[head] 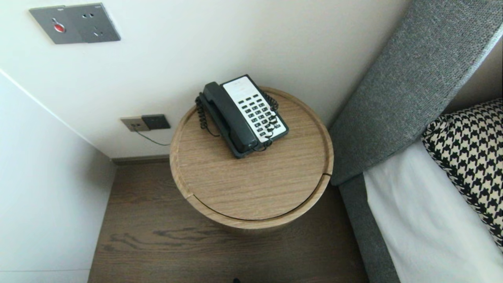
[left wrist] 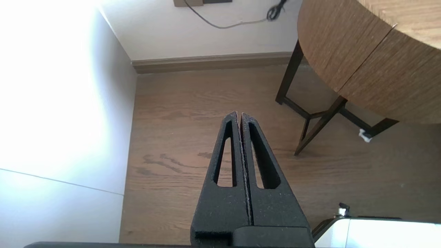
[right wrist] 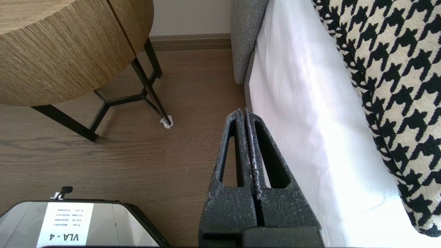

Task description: Open the nightstand drawer

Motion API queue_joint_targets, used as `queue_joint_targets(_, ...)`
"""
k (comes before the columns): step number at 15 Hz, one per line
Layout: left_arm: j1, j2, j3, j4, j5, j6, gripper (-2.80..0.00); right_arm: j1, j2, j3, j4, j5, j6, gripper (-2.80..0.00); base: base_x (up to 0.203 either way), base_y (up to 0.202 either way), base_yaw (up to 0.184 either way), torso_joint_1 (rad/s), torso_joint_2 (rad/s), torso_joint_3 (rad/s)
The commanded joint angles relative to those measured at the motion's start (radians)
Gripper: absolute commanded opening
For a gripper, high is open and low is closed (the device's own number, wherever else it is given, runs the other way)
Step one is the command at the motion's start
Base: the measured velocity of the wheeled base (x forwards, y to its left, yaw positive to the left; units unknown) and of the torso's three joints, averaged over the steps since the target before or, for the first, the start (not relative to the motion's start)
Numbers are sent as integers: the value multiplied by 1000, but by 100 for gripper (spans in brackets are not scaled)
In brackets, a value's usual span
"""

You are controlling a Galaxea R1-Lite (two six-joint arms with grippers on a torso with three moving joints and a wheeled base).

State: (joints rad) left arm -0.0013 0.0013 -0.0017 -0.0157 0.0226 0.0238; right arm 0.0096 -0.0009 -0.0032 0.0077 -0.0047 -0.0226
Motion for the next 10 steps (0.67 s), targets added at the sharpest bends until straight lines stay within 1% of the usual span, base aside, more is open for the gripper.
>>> queue_joint_targets(1, -1, -1, 2, 0, -4, -12, -280, 0, -7, 0, 0, 0, 0, -280, 0, 0, 0, 0, 0, 0)
queue_joint_targets(10, -1, -1, 2, 0, -3, -17, -280, 0, -7, 0, 0, 0, 0, -280, 0, 0, 0, 0, 0, 0)
